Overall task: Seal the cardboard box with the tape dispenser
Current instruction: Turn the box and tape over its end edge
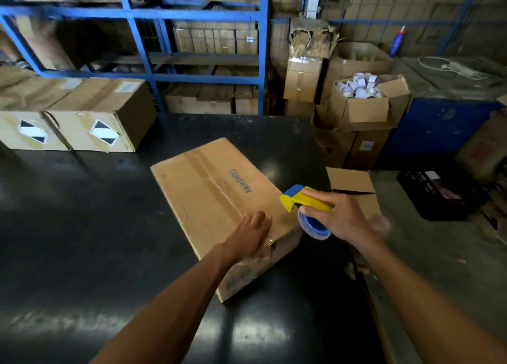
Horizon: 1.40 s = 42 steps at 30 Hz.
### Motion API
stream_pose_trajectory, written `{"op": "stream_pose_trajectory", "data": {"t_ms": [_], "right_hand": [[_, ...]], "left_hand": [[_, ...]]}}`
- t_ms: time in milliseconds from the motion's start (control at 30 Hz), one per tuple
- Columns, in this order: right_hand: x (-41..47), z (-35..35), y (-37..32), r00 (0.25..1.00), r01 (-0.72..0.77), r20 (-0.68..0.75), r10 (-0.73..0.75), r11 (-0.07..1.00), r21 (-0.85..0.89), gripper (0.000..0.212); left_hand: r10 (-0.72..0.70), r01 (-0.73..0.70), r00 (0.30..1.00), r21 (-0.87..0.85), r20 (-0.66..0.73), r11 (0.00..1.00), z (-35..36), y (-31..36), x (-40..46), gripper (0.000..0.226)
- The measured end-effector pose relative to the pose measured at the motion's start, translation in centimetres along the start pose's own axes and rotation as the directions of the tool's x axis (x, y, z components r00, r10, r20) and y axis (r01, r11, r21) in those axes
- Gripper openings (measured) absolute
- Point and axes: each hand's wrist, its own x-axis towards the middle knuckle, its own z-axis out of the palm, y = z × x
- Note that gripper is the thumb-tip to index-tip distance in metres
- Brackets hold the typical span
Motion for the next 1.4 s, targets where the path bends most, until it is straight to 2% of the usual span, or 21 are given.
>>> {"op": "stream_pose_trajectory", "data": {"t_ms": [100,167,400,633,800,867,900,933,967,1000,1033,1067,1100,1133,1167,1200,1267,1333,1400], "right_hand": [[-0.7,2.4,-2.6,0.999,0.038,0.028,-0.038,0.999,0.01,0.052],[-1.4,3.9,-4.3,0.998,0.042,0.048,-0.043,0.999,0.022,0.051],[-3.9,7.5,-7.3,0.99,0.065,0.126,-0.064,0.998,0.0,0.065],[-6.0,8.9,-8.3,0.993,0.042,0.115,-0.037,0.998,-0.038,0.061],[-7.2,9.5,-8.9,0.994,0.033,0.105,-0.031,0.999,-0.02,0.056],[-7.6,9.7,-9.0,0.993,0.041,0.11,-0.038,0.999,-0.027,0.057],[-7.9,9.7,-9.2,0.993,0.048,0.108,-0.045,0.999,-0.024,0.057],[-8.2,9.7,-9.2,0.993,0.065,0.095,-0.064,0.998,-0.017,0.056],[-8.6,9.6,-9.2,0.993,0.094,0.073,-0.094,0.996,-0.007,0.054],[-9.1,9.5,-9.2,0.991,0.127,0.05,-0.127,0.992,0.007,0.053],[-9.6,9.4,-9.2,0.987,0.156,0.028,-0.157,0.988,0.022,0.052],[-10.1,9.3,-9.4,0.981,0.193,0.007,-0.193,0.981,0.037,0.052],[-10.7,9.2,-9.6,0.97,0.243,-0.019,-0.242,0.969,0.045,0.053],[-11.2,9.1,-9.9,0.952,0.305,-0.052,-0.303,0.951,0.049,0.054],[-11.7,9.1,-10.3,0.925,0.374,-0.092,-0.368,0.926,0.059,0.055],[-12.0,9.0,-10.8,0.892,0.443,-0.138,-0.431,0.894,0.068,0.055],[-12.6,8.9,-11.4,0.823,0.548,-0.193,-0.534,0.836,0.027,0.053],[-12.9,9.5,-11.0,0.8,0.586,-0.086,-0.593,0.805,-0.094,0.051],[-13.0,10.6,-9.9,0.834,0.551,0.092,-0.544,0.813,-0.189,0.051]], "left_hand": [[0.106,-0.118,0.981,0.065,0.164,0.991,-0.9,-2.8,-2.2,0.078],[0.139,-0.174,0.967,0.154,0.215,0.973,-2.1,-3.4,-4.2,0.078],[0.273,-0.306,0.941,0.158,0.2,0.939,-2.3,-5.3,-8.9,0.077],[0.277,-0.324,0.927,0.165,0.253,0.932,-3.6,-7.1,-10.8,0.078],[0.189,-0.224,0.96,0.163,0.205,0.961,-3.7,-5.9,-11.5,0.076],[0.158,-0.169,0.979,0.083,0.128,0.982,-2.8,-5.3,-11.9,0.072],[0.134,-0.132,0.99,-0.049,0.046,0.99,-2.7,-4.9,-12.4,0.069],[0.069,-0.08,0.996,-0.251,-0.052,0.965,-2.3,-4.7,-12.6,0.064],[-0.08,0.011,0.99,-0.497,-0.116,0.867,-2.6,-4.2,-13.1,0.059],[-0.279,0.133,0.957,-0.738,-0.078,0.661,-3.1,-3.7,-13.3,0.053],[-0.437,0.232,0.898,-0.9,0.053,0.369,-4.1,-3.3,-13.6,0.049],[-0.488,0.286,0.843,-0.957,0.227,0.049,-5.2,-3.2,-13.8,0.049],[-0.439,0.319,0.808,-0.918,0.393,-0.235,-6.3,-3.4,-14.1,0.052],[-0.335,0.34,0.8,-0.835,0.499,-0.433,-7.4,-3.9,-14.7,0.055],[-0.241,0.36,0.802,-0.764,0.547,-0.535,-8.4,-4.4,-15.3,0.059],[-0.179,0.374,0.808,-0.723,0.562,-0.581,-9.3,-4.9,-16.1,0.063],[-0.091,0.404,0.829,-0.702,0.552,-0.586,-10.5,-5.8,-17.4,0.069],[-0.025,0.423,0.849,-0.706,0.528,-0.568,-11.3,-6.0,-18.1,0.074],[-0.015,0.45,0.85,-0.739,0.527,-0.501,-11.8,-5.6,-18.6,0.074]]}}
